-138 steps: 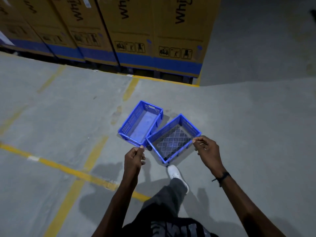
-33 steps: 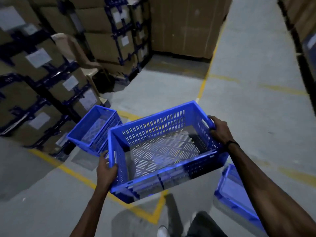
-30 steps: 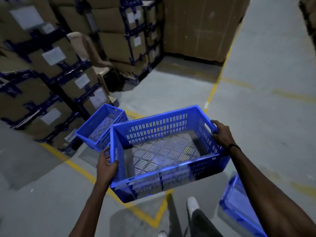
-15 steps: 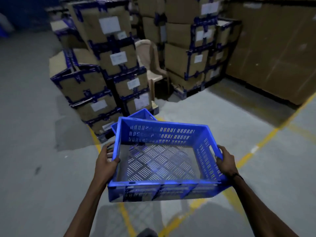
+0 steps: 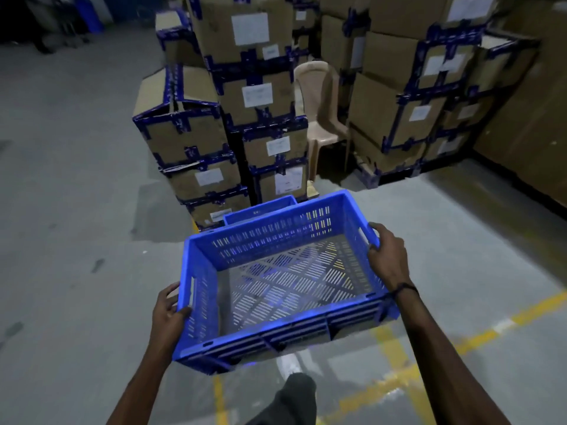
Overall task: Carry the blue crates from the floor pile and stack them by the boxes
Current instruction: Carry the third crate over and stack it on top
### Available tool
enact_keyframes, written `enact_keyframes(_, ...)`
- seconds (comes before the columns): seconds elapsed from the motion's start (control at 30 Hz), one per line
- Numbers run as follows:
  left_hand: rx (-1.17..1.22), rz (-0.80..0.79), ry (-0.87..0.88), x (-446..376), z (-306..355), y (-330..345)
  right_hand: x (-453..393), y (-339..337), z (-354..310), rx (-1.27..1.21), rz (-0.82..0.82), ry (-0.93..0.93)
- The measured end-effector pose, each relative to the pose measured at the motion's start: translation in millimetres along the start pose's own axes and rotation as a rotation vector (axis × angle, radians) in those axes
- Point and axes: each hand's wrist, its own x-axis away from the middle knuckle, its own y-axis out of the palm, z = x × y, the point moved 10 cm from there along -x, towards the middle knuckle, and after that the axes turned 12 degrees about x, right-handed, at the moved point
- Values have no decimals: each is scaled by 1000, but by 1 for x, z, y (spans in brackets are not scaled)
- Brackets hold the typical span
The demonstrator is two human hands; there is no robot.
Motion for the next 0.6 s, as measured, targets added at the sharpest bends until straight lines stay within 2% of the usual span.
enact_keyframes(0.27,79,84,-180,-91,-29,36,-133,33,-80,155,-84,-157)
enact_keyframes(0.43,79,118,-188,-143,-5,75,-207,72,-72,124,-166,-98)
enact_keyframes(0.6,-33,79,-140,-195,12,120,-269,119,-46,79,-271,-51)
